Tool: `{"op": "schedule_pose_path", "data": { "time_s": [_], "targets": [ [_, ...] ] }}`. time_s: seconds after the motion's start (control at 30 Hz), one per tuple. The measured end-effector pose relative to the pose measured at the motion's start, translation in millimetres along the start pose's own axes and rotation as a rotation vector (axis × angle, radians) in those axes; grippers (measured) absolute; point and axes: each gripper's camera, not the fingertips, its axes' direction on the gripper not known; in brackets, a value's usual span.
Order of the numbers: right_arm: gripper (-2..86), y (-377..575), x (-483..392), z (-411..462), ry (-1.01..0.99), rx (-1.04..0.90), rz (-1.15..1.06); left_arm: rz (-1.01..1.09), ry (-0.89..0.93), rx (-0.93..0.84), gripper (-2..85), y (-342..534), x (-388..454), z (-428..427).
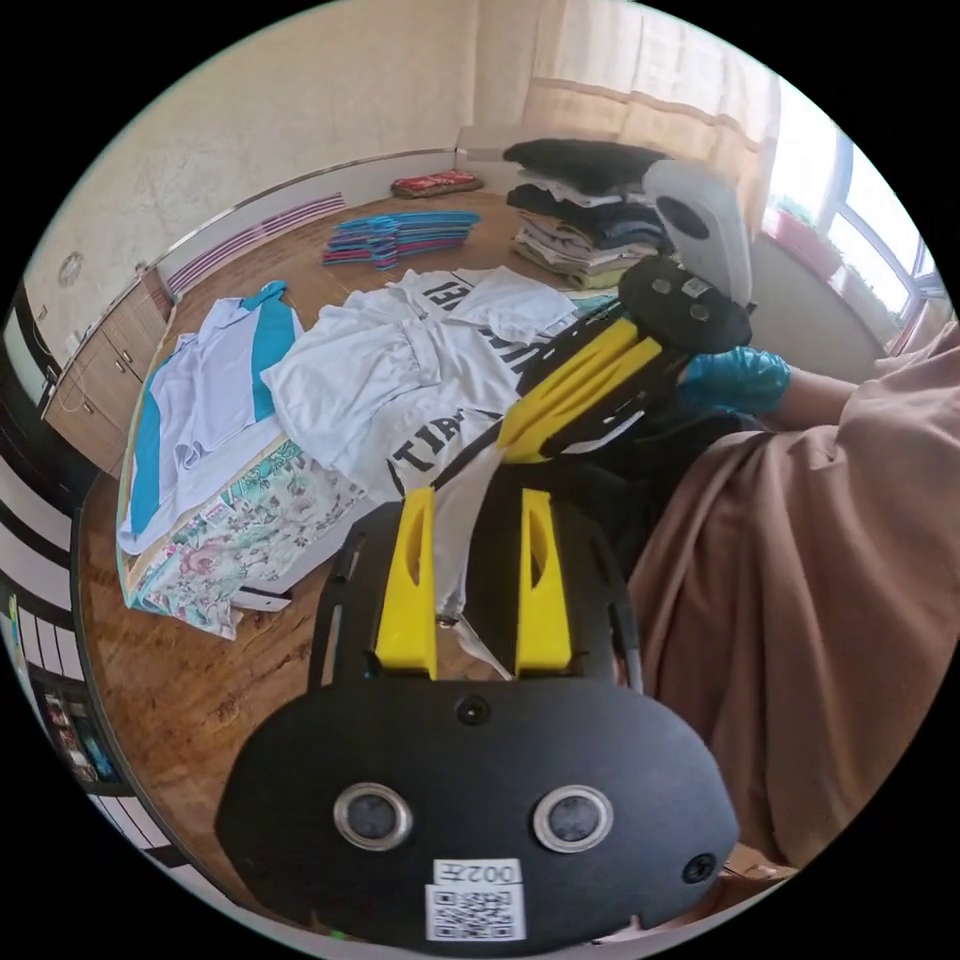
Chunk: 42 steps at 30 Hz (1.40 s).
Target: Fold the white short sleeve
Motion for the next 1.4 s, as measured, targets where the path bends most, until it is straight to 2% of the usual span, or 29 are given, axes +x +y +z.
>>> {"op": "schedule_pose_path", "data": {
  "time_s": [0.3,0.63,0.9,1.07,1.27,1.4],
  "targets": [
    [0.4,-4,-3,-11,-0.002,0.041,0.017,-0.139,-0.118,-0.098,0.8,-5,0,35],
    [11.6,2,-27,-3,0.057,-0.053,0.075,-0.136,-0.227,-0.092,-0.9,-28,14,22],
    [11.3,19,-44,4,0.391,-0.274,0.113,-0.131,-0.274,-0.063,-1.0,-46,26,8],
    [9.0,50,-40,-11,0.563,-0.4,0.223,-0.147,-0.291,-0.04,-1.0,-48,28,1],
    [6.5,93,-45,-46,0.763,-0.46,0.345,-0.149,-0.285,-0.037,-1.0,-45,31,1],
    [5.8,118,-47,-64,0.792,-0.454,0.428,-0.143,-0.278,-0.043,-1.0,-43,34,5]
  ]
}}
